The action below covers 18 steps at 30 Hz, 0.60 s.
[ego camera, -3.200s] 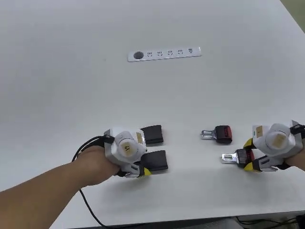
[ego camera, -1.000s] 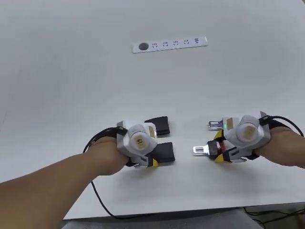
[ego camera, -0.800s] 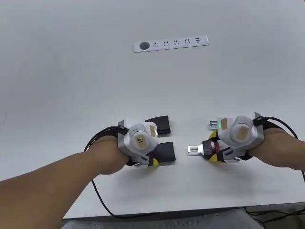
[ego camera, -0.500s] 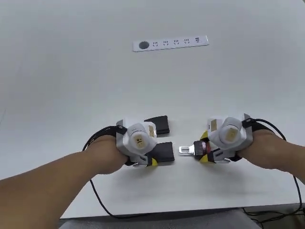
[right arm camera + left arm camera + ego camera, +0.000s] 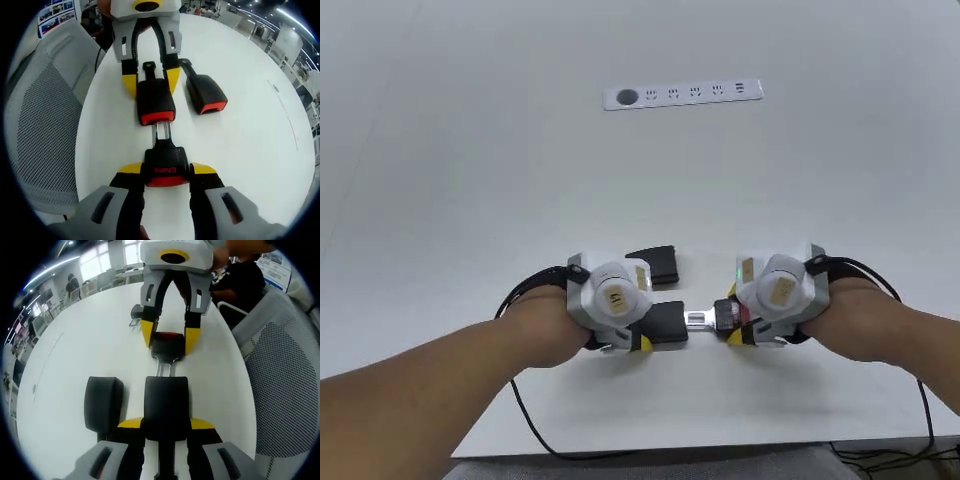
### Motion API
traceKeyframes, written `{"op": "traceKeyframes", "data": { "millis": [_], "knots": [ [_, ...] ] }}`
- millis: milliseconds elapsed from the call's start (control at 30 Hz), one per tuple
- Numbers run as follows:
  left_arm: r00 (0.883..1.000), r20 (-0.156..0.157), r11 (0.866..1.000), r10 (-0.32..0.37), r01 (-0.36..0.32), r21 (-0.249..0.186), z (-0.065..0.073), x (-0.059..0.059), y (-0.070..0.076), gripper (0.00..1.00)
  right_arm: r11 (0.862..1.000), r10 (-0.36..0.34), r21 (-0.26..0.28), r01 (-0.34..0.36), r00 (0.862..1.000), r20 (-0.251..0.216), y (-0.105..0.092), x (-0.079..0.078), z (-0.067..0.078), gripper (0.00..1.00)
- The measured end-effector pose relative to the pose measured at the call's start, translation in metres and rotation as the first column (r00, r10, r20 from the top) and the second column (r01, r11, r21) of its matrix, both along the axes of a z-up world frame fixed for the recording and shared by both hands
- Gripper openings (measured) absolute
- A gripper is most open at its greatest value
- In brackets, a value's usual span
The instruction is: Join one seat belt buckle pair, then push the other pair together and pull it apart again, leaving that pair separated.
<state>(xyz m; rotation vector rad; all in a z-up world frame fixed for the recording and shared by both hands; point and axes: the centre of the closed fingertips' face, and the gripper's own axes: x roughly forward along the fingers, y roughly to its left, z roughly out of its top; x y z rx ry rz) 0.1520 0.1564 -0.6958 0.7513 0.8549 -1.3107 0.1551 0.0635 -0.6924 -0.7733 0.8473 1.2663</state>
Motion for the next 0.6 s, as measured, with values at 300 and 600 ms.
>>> {"op": "traceKeyframes", "data": {
  "millis": [300,600],
  "knots": [
    [1.000,0.002,1.000,-0.002,0.002,0.007,0.002,-0.001,-0.001,0.33,0.998,0.055,-0.008,-0.055,0.998,0.013,0.007,-0.003,-0.002,0.34],
    [1.000,0.004,1.000,-0.005,0.005,0.003,0.003,-0.001,0.000,0.33,0.998,0.061,0.013,-0.061,0.998,-0.002,0.013,-0.003,-0.002,0.33]
  ]
}}
